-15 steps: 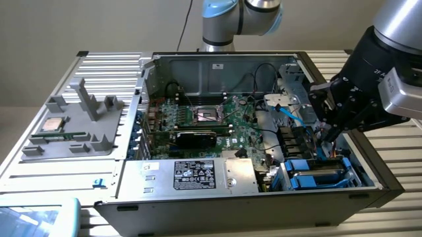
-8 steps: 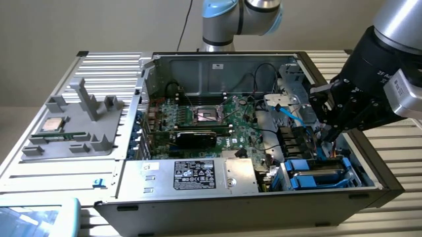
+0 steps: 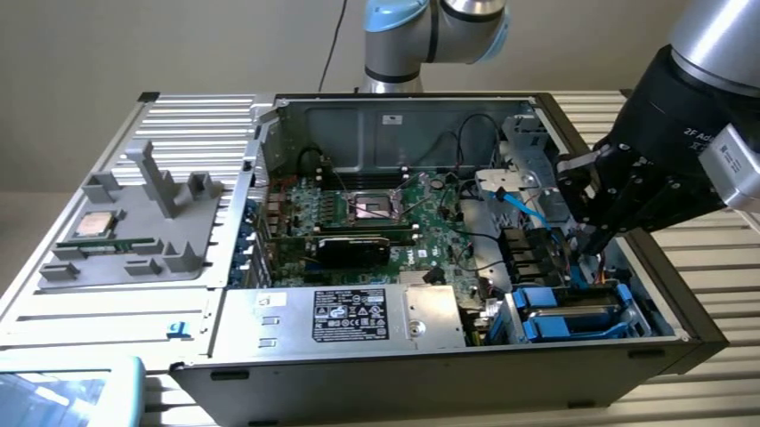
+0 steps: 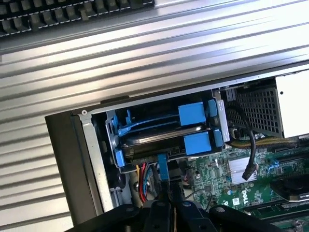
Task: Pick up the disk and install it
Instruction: 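Insert the second disk wire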
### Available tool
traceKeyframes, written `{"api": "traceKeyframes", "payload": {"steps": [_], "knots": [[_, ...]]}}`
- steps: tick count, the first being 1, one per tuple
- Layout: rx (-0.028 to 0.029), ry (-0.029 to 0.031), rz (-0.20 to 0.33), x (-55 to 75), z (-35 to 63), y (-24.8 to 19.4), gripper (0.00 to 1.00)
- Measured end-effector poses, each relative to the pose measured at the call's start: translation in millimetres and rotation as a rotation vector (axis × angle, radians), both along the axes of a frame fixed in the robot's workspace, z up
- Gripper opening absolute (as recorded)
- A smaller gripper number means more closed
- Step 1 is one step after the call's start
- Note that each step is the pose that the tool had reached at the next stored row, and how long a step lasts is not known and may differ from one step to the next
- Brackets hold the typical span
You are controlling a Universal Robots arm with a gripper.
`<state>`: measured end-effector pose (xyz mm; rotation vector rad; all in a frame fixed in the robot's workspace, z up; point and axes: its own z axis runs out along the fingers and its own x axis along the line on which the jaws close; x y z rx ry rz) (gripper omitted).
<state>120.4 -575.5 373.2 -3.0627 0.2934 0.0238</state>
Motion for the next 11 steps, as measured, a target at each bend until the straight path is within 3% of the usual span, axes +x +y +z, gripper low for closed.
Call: {"api": "traceKeyframes", "payload": {"steps": [4, 8, 11], "knots": [[0.0004, 0.0, 0.071, 0.3, -0.2, 0.0, 0.11], [0.0005, 0.0026, 0.081, 2.5, -0.1, 0.0, 0.11], [0.0003, 0.0026, 0.131, 2.5, -0.2, 0.0, 0.11]]}}
